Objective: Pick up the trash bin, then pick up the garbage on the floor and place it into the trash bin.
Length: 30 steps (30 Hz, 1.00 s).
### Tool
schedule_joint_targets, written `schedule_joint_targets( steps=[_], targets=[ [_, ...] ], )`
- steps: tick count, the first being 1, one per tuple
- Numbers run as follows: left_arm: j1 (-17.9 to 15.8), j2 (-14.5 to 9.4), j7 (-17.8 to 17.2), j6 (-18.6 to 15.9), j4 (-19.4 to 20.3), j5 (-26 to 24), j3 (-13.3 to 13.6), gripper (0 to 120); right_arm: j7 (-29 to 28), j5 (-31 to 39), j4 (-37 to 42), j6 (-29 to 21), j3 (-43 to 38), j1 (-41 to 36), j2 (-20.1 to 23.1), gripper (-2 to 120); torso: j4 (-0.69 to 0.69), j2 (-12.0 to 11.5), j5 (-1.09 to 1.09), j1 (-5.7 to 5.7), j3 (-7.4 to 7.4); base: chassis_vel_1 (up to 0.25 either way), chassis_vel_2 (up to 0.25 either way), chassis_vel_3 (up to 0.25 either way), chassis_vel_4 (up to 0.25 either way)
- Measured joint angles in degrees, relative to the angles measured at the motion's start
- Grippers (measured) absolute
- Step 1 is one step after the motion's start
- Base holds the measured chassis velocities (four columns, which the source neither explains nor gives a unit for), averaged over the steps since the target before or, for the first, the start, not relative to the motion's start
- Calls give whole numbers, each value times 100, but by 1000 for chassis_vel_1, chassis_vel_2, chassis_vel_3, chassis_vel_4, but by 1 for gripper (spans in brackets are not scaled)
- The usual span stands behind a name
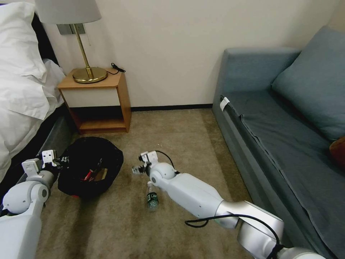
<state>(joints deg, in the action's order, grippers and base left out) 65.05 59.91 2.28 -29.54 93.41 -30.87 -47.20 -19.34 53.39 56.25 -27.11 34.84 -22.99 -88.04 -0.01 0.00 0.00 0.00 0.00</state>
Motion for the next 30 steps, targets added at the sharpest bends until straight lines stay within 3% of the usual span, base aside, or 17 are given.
schedule_joint_targets(
  steps=[10, 13, 15, 30],
  targets=[
    [-41, 54, -172, -315, 323, 60, -6, 6, -108, 324, -19, -151, 387, -49, 98, 100, 0, 0, 0, 0, 0, 0, 0, 0, 0],
    [-26, 71, -300, -611, 798, 56, -13, 6, -128, 378, -153, -74, 602, -40, 68, 100, 0, 0, 2, 0, 0, 0, 0, 0, 0],
    [-30, 80, -330, -660, 858, 56, -13, 6, -126, 377, -219, -41, 666, -56, 57, 100, 0, 0, 2, 0, -1, 0, 0, 0, 0],
    [-7, 220, -362, -658, 794, 172, 14, 6, 326, 271, -672, -15, 925, -279, 56, 100, 1, 0, 0, 0, 0, 0, 0, 0, 0]
  ],
)
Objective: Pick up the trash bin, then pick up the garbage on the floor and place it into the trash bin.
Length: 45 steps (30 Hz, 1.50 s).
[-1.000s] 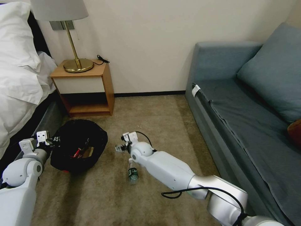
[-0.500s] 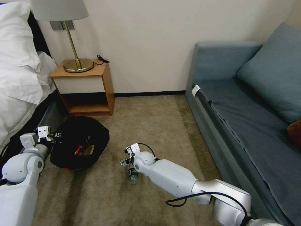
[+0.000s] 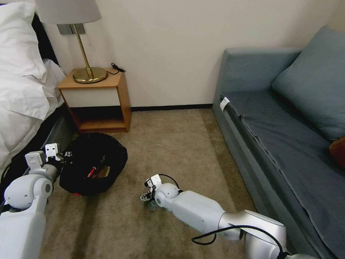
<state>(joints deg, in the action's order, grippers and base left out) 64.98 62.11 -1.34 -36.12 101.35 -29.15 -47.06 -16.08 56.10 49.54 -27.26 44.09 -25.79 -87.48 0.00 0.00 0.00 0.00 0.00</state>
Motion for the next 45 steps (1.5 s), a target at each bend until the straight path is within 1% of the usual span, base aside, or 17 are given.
schedule_joint_targets(
  steps=[6, 13, 21, 23, 25, 26, 27, 29, 30, 31, 33, 34, 37, 38, 39, 41, 45],
  targets=[
    [85, 34, 47, 72, 53, 1, -28, 6, 153, -140, -257, 40, 8, -33, -32, 100, -1, 0, 0, 0, 0, 0, 0, 0, 0],
    [170, 85, 90, 127, 87, 18, -57, 6, 218, -174, -297, 8, 40, -46, -40, 100, 0, 0, 0, 0, 0, 0, 0, 0, 0],
    [132, 111, 123, 138, 102, 15, -48, 6, 318, -121, -248, -167, 40, -69, -28, 100, 0, 0, 0, 0, 0, 0, 0, 0, 0],
    [113, 128, 134, 149, 87, 14, -35, 6, 327, -84, -234, -218, 37, -86, -16, 95, -1, 0, 0, 0, 0, 0, 0, 0, 0],
    [109, 132, 136, 150, 80, 14, -31, 6, 330, -78, -229, -224, 37, -87, -12, 93, -1, 0, 0, 0, 0, 0, 0, 0, 0],
    [99, 138, 139, 151, 65, 15, -26, 6, 346, -64, -223, -233, 36, -88, -4, 87, -1, 0, 0, 0, 0, 0, 0, 0, 0],
    [99, 138, 139, 151, 65, 15, -26, 6, 346, -64, -223, -233, 36, -88, -4, 87, -1, 0, 0, 0, 0, 0, 0, 0, 0],
    [58, 142, 140, 154, 19, 19, -13, 6, 398, -55, -238, -235, 16, -88, -2, 74, 0, 0, 0, 0, 0, 0, 0, 0, 0],
    [55, 142, 140, 155, 16, 19, -11, 6, 404, -54, -239, -235, 15, -88, 0, 70, 0, 0, 0, 0, 0, 0, 0, 0, 0],
    [55, 142, 140, 155, 16, 19, -11, 6, 404, -54, -239, -235, 15, -88, 0, 70, 0, 0, 0, 0, 0, 0, 0, 0, 0],
    [34, 141, 149, 159, -19, 19, -4, 6, 424, -53, -241, -235, 12, -94, 11, 60, -1, 0, 0, 0, 0, 0, 0, 0, 0],
    [34, 141, 149, 159, -19, 19, -4, 6, 424, -53, -241, -235, 12, -94, 11, 60, -1, 0, 0, 0, 0, 0, 0, 0, 0],
    [23, 130, 158, 172, -60, 19, 2, 6, 441, -53, -241, -234, 6, -101, 12, 44, 0, 0, 0, 0, 0, 0, 0, 0, 0],
    [23, 130, 158, 172, -60, 19, 2, 6, 441, -53, -241, -234, 6, -101, 12, 44, 0, 0, 0, 0, 0, 0, 0, 0, 0],
    [22, 126, 163, 174, -72, 19, 2, 6, 449, -53, -240, -233, 4, -101, 13, 37, 0, 0, 0, 0, 0, 0, 0, 0, 0],
    [22, 122, 170, 178, -85, 19, 6, 6, 456, -53, -240, -230, 2, -103, 15, 30, -1, 0, 0, 0, 0, 0, 0, 0, 0],
    [21, 118, 180, 184, -105, 19, 12, 6, 463, -55, -240, -224, -12, -107, 16, 24, -1, 0, 0, 0, 0, 0, 0, 0, 0]
  ],
)
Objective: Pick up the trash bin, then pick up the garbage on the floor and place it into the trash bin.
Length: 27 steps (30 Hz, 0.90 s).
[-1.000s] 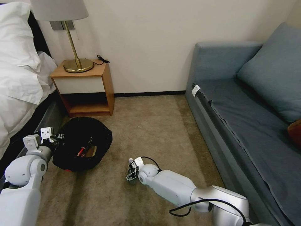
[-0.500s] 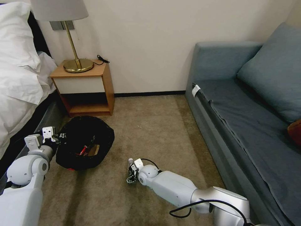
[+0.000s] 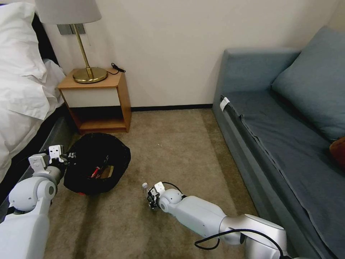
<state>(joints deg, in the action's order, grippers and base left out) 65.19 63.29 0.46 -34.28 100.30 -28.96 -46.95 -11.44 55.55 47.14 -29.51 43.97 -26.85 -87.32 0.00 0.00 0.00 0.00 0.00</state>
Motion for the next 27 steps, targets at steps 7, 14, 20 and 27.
schedule_joint_targets(
  steps=[7, 14, 20, 27],
  targets=[
    [-20, -35, 14, 10, -54, 1, 29, 6, 20, -6, -1, 34, -93, 89, -3, 20, 0, 0, 0, 0, 0, 0, 0, 0, 0],
    [-32, -84, 27, 23, -74, -1, 34, 6, 71, -67, -86, 108, -280, 328, -3, 20, 0, 0, 0, 0, 0, 0, 0, 0, 0],
    [-5, -92, 34, 39, -104, 3, 35, 6, 80, -104, 183, 142, -536, 769, -26, 20, 0, 0, 0, 0, 0, 0, 0, 0, 0],
    [104, -84, 41, 62, -52, 32, 33, 6, 40, -103, 325, 159, -813, 1130, -184, 20, 1, 0, 0, 0, 0, 0, 0, 0, 0]
  ],
)
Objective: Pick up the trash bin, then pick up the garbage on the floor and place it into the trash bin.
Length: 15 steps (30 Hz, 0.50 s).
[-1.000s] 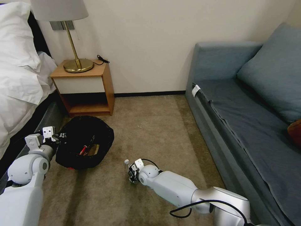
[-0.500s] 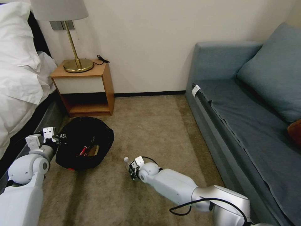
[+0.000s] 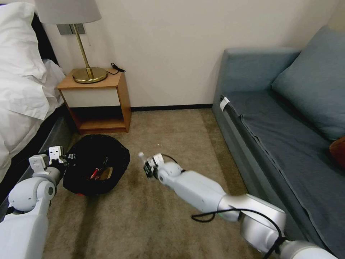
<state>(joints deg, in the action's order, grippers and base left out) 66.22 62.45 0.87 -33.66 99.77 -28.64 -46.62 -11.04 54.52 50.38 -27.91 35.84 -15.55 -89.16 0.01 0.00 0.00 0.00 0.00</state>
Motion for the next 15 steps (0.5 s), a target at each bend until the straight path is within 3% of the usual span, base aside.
schedule_joint_targets(
  steps=[12, 15],
  targets=[
    [112, -11, 21, 61, 44, 38, -56, 6, -101, 34, 793, 24, -293, 338, -39, 20, -1, 0, 0, 0, 0, 0, 0, 0, 0],
    [87, -19, 22, 64, 43, 35, -55, 6, -133, 392, 1319, -28, -281, 359, -83, 20, -1, 0, 0, 0, 0, 0, 0, 0, 0]
  ],
)
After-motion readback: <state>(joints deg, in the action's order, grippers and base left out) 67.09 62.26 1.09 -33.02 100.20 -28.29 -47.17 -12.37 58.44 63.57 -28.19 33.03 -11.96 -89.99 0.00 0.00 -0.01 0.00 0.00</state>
